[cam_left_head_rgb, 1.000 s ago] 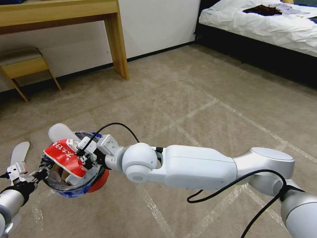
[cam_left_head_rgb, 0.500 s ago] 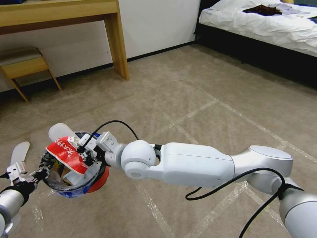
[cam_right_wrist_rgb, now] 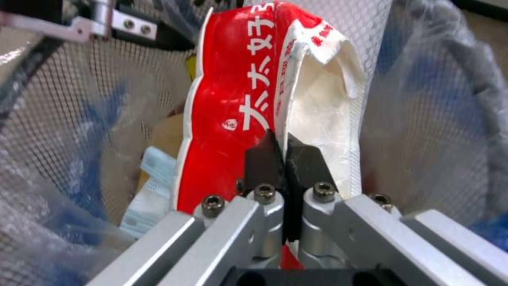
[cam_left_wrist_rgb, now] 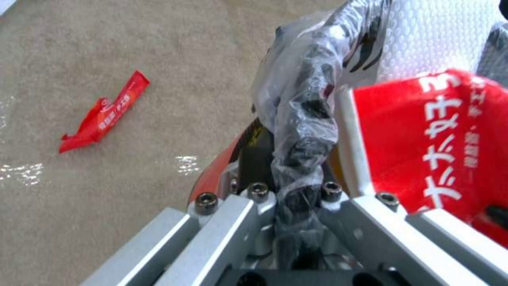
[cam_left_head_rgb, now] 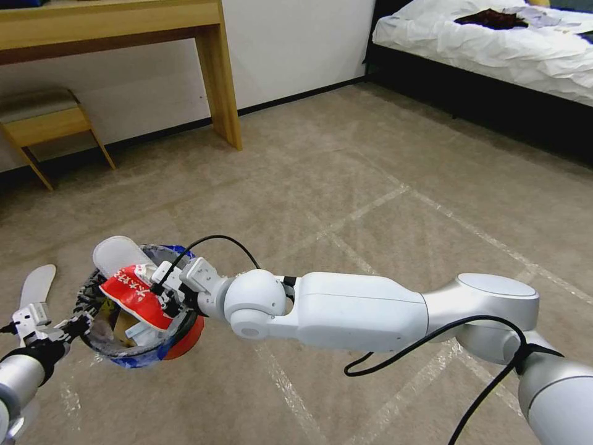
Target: Pick up the trash bin and place the garbage on the floor into it.
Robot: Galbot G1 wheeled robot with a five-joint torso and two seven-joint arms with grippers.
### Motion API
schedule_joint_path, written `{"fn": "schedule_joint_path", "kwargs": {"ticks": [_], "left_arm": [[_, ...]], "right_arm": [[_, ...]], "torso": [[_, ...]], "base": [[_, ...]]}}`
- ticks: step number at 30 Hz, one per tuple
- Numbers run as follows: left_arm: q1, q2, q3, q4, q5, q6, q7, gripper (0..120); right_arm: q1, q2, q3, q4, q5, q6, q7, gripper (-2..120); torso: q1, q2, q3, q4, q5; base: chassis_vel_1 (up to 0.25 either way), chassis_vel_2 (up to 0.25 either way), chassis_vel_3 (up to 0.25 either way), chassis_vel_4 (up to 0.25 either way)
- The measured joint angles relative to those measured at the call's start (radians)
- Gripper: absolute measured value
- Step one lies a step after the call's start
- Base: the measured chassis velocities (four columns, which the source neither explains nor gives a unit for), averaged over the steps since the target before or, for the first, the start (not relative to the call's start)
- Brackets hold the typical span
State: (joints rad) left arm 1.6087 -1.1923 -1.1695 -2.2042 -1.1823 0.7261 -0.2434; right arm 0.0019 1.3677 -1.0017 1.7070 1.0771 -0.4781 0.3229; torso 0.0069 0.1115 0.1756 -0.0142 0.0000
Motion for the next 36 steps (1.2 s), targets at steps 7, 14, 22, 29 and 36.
{"fn": "schedule_joint_path", "kwargs": {"ticks": [7,14,22,29,36], "left_arm": [[0.0,0.0,0.0,0.001,-0.001,0.0,0.0,0],[0.001,-0.002,0.001,0.002,-0.001,0.0,0.0,0],[0.0,-0.003,0.005,0.006,0.002,0.0,0.002,0],[0.0,-0.009,0.013,0.01,0.016,-0.001,0.011,0],[0.001,-0.01,0.015,0.01,0.02,-0.001,0.014,0]], "right_arm": [[-0.007,0.004,-0.01,-0.013,-0.009,-0.005,0.0,0],[-0.013,0.016,-0.016,-0.035,-0.018,-0.009,-0.002,0],[-0.014,0.025,-0.024,-0.055,-0.025,-0.014,-0.004,0],[-0.017,0.028,-0.027,-0.061,-0.029,-0.019,0.005,0],[-0.019,0.038,-0.029,-0.072,-0.03,-0.02,0.018,0]], "torso": [[0.0,0.0,0.0,0.0,0.0],[0.0,0.0,0.0,0.0,0.0],[0.0,0.0,0.0,0.0,0.0],[0.0,0.0,0.0,0.0,0.0],[0.0,0.0,0.0,0.0,0.0]], "base": [[0.0,0.0,0.0,0.0],[0.0,0.0,0.0,0.0],[0.0,0.0,0.0,0.0],[0.0,0.0,0.0,0.0],[0.0,0.0,0.0,0.0]]}}
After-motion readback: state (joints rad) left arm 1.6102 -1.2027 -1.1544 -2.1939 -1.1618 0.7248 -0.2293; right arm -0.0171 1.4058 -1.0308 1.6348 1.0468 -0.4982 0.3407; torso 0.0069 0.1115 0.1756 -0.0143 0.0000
